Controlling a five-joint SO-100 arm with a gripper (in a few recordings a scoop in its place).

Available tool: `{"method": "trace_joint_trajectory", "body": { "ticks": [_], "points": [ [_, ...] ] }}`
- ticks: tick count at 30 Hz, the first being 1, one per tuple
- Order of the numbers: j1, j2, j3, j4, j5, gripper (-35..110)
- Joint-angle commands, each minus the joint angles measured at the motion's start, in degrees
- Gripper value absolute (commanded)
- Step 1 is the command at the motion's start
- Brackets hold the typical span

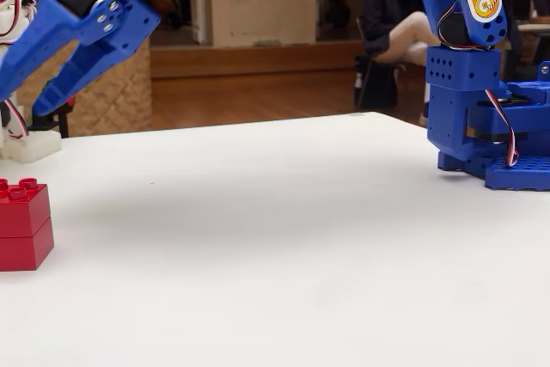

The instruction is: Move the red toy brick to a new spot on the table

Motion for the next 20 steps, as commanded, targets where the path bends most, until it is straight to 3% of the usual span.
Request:
{"method": "trace_joint_trajectory", "body": {
  "ticks": [1,8,14,20],
  "points": [
    [1.7,26.1,23.0,-2.7,-6.4,1],
    [-3.8,56.4,60.5,2.9,-15.1,0],
    [-5.4,73.9,76.5,13.2,-19.8,0],
    [-5.5,88.5,88.2,24.4,-33.3,0]
  ]
}}
